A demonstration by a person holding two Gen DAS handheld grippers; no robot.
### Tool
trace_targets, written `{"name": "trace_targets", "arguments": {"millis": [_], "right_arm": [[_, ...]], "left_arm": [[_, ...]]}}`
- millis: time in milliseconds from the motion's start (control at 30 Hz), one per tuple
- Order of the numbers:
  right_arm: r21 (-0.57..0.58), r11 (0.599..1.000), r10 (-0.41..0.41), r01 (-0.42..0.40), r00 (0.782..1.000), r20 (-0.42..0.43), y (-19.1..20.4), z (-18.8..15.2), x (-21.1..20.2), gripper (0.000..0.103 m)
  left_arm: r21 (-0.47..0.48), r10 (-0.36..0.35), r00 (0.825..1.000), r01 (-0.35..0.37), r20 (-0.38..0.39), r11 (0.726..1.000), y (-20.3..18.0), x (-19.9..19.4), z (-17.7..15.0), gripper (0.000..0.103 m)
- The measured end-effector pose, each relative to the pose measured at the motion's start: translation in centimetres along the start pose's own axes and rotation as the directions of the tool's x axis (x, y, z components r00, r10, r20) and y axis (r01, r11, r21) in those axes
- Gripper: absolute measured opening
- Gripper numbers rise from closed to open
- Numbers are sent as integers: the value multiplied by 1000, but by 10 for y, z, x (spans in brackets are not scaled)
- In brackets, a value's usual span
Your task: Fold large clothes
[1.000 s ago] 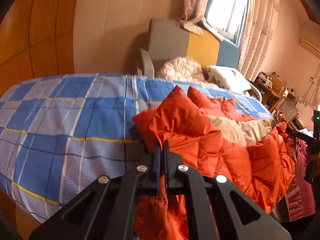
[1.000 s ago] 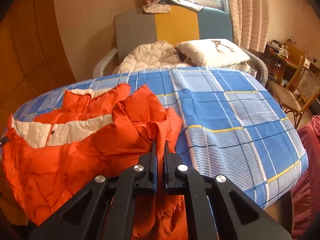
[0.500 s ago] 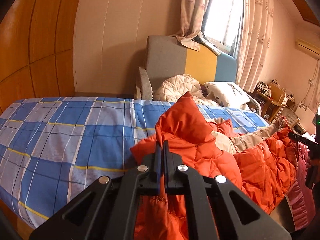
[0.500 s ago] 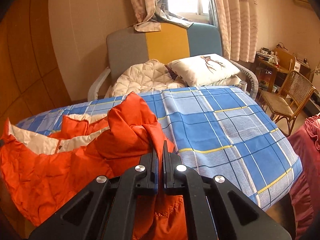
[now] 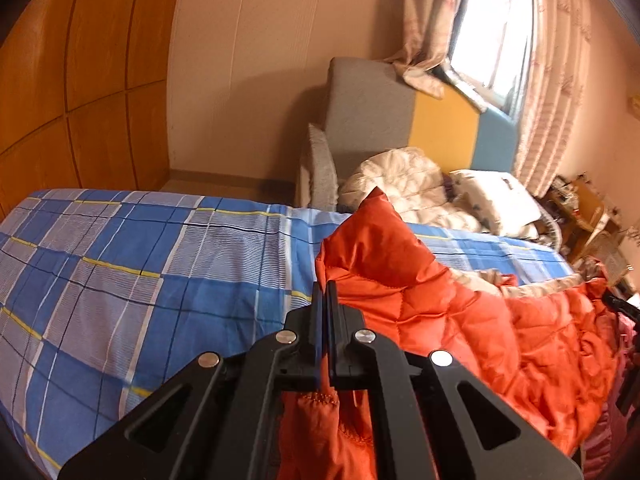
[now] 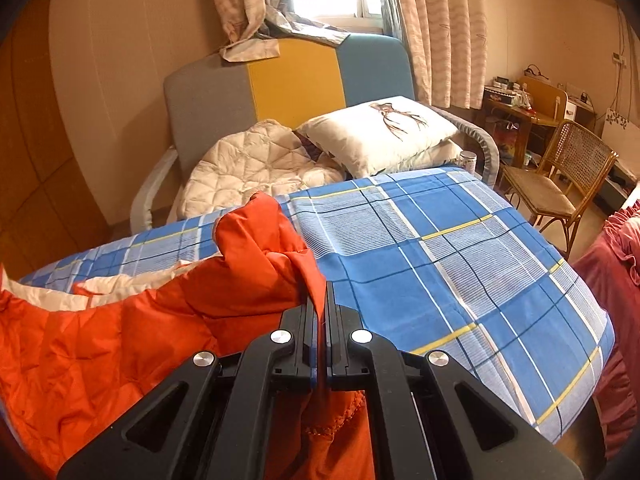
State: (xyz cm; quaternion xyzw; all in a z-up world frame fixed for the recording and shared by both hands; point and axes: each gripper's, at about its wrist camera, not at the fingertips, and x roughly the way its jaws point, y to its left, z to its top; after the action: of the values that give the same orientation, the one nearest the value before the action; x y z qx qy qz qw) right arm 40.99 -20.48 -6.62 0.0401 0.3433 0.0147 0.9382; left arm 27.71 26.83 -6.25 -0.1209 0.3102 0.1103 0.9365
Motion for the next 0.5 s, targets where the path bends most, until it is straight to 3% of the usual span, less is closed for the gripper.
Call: {"name": "trace_targets", "arguments": {"millis": [267, 500], "right_arm": [[-2, 996, -93, 93, 992, -84, 9, -4, 72, 1], [-10, 987, -159, 160, 975, -153, 11, -24, 112, 1]], "left_arm": [[36, 110, 988, -107, -111, 994, -5, 77, -2, 1], [7, 180, 952, -185, -247, 983, 4, 135, -29, 0]]}}
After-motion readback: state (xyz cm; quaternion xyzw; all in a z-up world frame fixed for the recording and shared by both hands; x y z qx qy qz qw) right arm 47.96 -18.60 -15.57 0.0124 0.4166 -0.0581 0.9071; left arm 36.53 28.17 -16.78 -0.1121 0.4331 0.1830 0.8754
